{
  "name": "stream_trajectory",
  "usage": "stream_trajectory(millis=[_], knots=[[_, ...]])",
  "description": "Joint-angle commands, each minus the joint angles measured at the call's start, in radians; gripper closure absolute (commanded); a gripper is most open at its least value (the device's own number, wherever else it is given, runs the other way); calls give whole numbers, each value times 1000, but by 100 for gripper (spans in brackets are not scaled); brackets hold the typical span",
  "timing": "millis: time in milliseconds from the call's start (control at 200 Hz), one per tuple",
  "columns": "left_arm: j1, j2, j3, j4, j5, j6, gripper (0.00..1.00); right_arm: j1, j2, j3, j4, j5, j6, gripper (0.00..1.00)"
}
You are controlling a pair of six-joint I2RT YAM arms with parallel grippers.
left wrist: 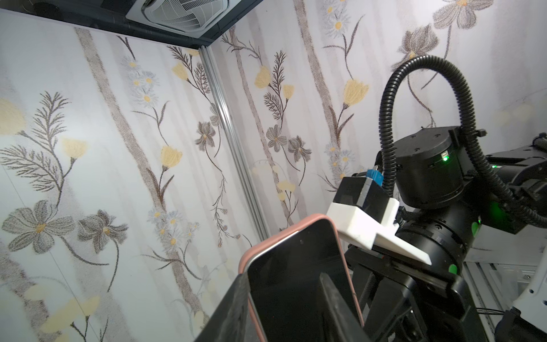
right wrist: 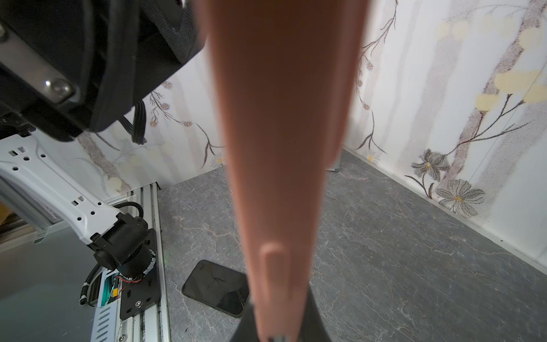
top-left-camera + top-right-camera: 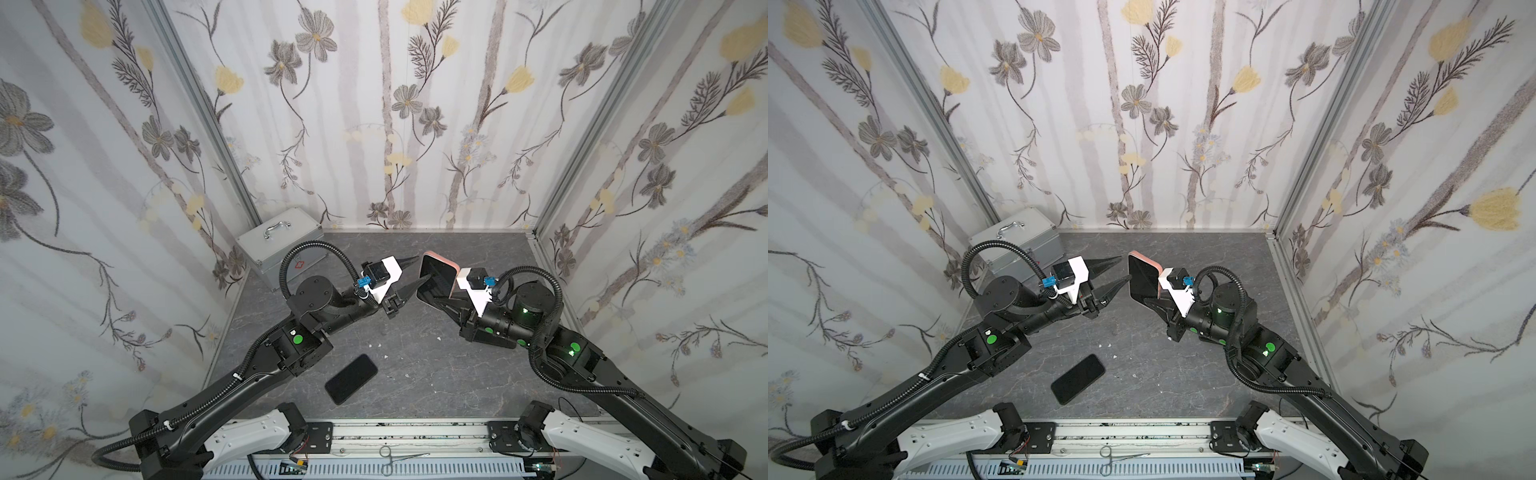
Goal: Take the phone out of the phone case
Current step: Remove the phone case from the phone.
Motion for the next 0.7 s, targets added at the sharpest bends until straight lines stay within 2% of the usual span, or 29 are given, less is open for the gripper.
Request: stream_trajectory(millis=[0,330,694], knots=[[1,5,1,15,14,10,61,1,8,13,78,-27,3,100],[0,6,-3,16,9,12,61,6,4,8,95,-83,-5,100],[1,6,-1,15,-6,21,56,7,8,8,101,-87,-10,100]])
